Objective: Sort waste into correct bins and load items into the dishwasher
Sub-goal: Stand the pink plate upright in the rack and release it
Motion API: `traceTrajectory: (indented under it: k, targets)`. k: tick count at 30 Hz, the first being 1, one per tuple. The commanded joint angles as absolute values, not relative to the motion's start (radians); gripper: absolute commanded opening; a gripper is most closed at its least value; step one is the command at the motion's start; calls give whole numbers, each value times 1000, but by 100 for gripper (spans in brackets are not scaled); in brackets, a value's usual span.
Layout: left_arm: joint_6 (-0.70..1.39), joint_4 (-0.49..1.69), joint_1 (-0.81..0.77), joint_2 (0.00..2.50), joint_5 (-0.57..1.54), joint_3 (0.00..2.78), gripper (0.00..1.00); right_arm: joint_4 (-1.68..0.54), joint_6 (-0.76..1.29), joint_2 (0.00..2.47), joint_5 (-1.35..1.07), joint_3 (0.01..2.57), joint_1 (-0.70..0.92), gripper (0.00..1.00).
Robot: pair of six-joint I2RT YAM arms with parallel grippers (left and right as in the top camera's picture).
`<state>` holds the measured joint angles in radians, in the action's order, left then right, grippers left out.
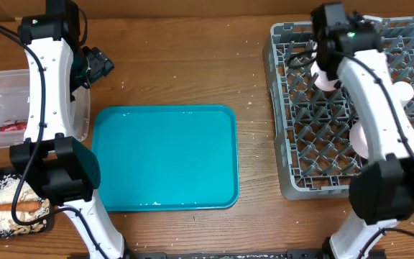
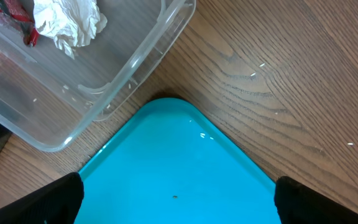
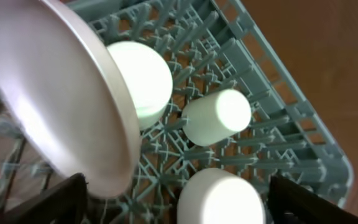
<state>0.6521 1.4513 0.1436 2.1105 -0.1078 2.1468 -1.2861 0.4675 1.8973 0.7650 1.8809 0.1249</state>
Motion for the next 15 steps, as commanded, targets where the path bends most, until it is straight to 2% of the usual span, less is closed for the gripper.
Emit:
traceTrajectory:
  k: [1,9,15]
  targets:
    - [658,1453,132,2106,-111,2155,100,-1391,537,1758,525,2031,122,100]
    - [658,1453,132,2106,-111,2155,100,-1607,536,1516,290,2035,123,100]
    - [658,1454,132,2106,-110,2155,100,-1673,558,1280,260,1845,123,100]
